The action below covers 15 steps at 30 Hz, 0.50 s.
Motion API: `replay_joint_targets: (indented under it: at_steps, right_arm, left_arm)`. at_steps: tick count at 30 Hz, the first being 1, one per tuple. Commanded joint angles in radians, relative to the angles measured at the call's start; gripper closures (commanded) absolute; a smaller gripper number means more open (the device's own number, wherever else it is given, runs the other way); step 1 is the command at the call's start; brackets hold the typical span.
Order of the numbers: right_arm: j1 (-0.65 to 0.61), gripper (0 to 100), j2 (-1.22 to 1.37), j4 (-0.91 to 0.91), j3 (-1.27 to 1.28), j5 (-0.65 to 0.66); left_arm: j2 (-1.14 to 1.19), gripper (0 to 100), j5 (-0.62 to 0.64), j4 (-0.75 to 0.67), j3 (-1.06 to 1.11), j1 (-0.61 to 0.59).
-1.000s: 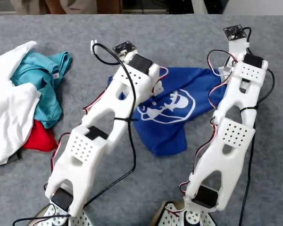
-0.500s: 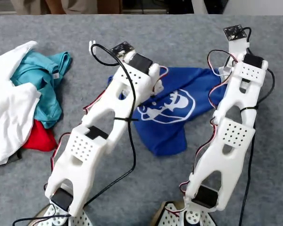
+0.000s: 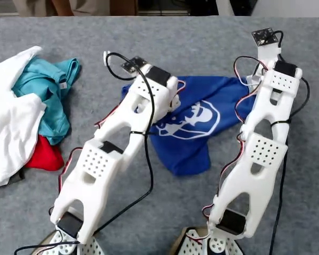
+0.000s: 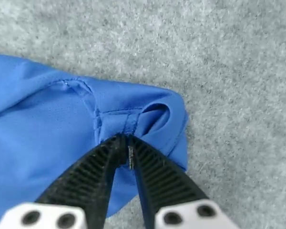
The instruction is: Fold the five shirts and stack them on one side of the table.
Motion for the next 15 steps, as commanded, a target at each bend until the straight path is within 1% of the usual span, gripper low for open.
replay_joint_targets:
  at_steps: [1,4,9,15]
  right_arm:
    - [0.002,99.5,-0.008,-0.025,-0.047,-0.005]
    - [0.002,99.5,-0.008,-0.025,-0.047,-0.005]
    - [0.002,99.5,-0.008,-0.025,-0.047,-0.005]
    - [0.002,99.5,-0.007,-0.025,-0.047,-0.003]
  left_arm:
    - [-0.007,84,0.011,-0.018,-0.014,-0.011]
    - [-0.007,84,0.011,-0.011,-0.054,-0.011]
    - [-0.007,95,0.005,-0.011,-0.121,-0.011]
    - [0.001,96,-0.002,-0.011,-0.146,-0.008]
